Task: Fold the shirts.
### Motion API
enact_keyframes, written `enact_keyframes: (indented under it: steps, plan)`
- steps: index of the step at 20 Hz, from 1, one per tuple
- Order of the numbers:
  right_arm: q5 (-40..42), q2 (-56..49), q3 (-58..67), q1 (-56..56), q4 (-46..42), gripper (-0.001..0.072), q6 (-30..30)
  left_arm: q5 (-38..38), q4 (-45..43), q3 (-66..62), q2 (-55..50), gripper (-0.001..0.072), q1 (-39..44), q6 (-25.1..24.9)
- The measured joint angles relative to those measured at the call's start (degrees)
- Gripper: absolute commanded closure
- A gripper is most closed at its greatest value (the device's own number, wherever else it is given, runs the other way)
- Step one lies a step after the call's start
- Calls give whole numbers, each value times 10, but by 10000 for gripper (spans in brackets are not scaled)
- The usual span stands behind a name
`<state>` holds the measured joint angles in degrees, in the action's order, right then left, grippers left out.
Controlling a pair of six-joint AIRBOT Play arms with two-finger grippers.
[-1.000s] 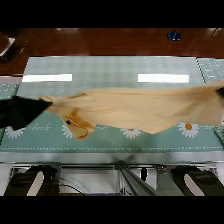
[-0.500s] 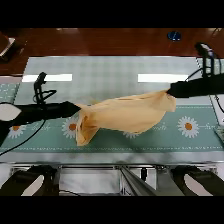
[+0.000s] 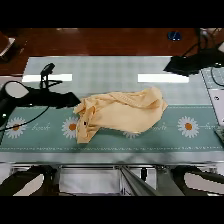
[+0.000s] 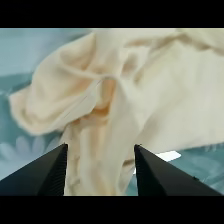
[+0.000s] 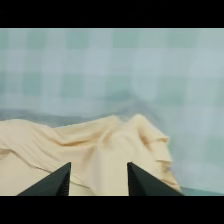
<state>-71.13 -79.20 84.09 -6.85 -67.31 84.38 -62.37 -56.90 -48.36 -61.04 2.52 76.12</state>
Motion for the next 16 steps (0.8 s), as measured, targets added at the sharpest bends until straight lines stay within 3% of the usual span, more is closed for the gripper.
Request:
enact_keyframes:
  steps: [4,7,11,16]
  plan:
    - [-24,70,-104,-113,-9,300,-8,-111,-57,66,76,201,-54,3]
    - [-4,143,-261,-163,15,300,-35,-139,-56,161,139,201,-56,-39]
    - [23,209,-413,-186,63,300,-64,-144,-36,221,182,201,-29,-92]
    - [31,233,-480,-193,104,300,-84,-86,-7,240,178,201,27,-116]
